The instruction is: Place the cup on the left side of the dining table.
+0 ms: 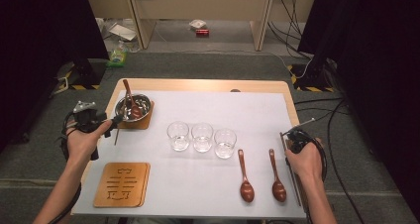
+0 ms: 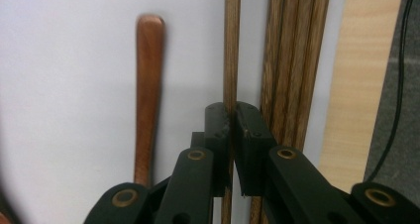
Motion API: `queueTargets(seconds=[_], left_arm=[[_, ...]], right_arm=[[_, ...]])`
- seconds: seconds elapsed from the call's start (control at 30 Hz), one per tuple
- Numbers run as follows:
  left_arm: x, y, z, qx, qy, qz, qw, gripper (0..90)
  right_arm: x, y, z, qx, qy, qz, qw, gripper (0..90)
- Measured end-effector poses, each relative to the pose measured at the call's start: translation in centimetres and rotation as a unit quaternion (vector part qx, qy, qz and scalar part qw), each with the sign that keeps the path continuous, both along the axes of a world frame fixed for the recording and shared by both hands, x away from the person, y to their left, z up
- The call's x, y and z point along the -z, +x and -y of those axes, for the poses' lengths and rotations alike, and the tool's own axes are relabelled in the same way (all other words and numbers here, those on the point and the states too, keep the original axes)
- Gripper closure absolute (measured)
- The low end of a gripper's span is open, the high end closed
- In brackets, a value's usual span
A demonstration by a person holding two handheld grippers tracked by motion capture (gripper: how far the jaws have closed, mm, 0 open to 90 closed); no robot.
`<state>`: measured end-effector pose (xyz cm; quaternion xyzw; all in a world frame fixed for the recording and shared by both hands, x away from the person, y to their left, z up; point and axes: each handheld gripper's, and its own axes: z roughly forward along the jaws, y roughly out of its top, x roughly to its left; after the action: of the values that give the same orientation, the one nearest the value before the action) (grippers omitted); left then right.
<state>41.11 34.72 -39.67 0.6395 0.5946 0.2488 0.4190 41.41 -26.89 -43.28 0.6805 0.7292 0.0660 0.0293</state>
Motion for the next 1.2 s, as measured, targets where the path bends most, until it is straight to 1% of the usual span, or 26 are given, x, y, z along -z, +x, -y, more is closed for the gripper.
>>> queueTargets(seconds=[0.17,0.27,0.33,0.47,0.5,0.63,0.67,0.73,0.8,0.83,0.87,1.03,1.13,1.2], left_arm=[[-0.2,0.0,0.1,0.001,-0.001,0.002,1.0000,33.0],[-0.2,0.1,0.2,0.001,-0.001,0.003,1.0000,33.2],[-0.3,0.1,0.2,0.001,-0.001,0.003,1.0000,33.2],[-0.3,0.2,0.3,0.003,-0.001,0.003,1.0000,33.3],[-0.3,0.2,0.3,0.003,-0.001,0.003,1.0000,33.3],[-0.4,0.2,0.4,0.005,0.000,0.004,1.0000,33.3],[-0.5,0.2,0.5,0.005,0.000,0.004,1.0000,33.3],[-0.5,0.3,0.6,0.006,0.000,0.004,1.0000,33.4],[-0.5,0.3,0.7,0.008,0.000,0.004,1.0000,33.4],[-0.5,0.5,0.7,0.018,0.005,0.012,0.9997,33.4],[-0.5,0.5,0.8,0.017,0.005,0.012,0.9998,33.4],[-0.8,0.7,1.0,0.024,0.011,0.017,0.9995,33.4],[-0.8,0.8,1.2,0.023,0.006,0.012,0.9997,33.5],[-0.9,0.8,1.2,0.022,0.005,0.012,0.9997,33.4]], right_arm=[[-1.3,0.3,-0.1,-0.002,0.005,0.033,0.9994,85.3],[-2.0,0.4,-0.1,0.002,0.009,0.055,0.9984,85.3],[-2.5,0.5,-0.1,0.001,0.009,0.069,0.9976,85.3],[-3.2,0.7,-0.2,-0.003,0.011,0.101,0.9948,85.3],[-3.4,0.8,-0.2,-0.001,0.012,0.105,0.9944,85.3],[-4.0,0.9,-0.4,-0.004,0.013,0.132,0.9911,85.3],[-4.3,0.9,-0.5,-0.003,0.014,0.141,0.9899,85.3],[-4.6,0.9,-0.6,-0.002,0.016,0.152,0.9883,85.3],[-4.9,1.0,-0.8,-0.004,0.016,0.166,0.9860,85.3],[-5.1,1.0,-0.9,-0.004,0.017,0.172,0.9849,85.3],[-5.2,1.0,-1.0,-0.005,0.018,0.180,0.9835,85.3],[-6.0,1.1,-1.6,-0.010,0.025,0.217,0.9758,85.4],[-6.4,1.2,-2.0,-0.020,0.029,0.238,0.9706,85.3],[-6.7,1.2,-2.2,-0.023,0.038,0.251,0.9671,85.3]])
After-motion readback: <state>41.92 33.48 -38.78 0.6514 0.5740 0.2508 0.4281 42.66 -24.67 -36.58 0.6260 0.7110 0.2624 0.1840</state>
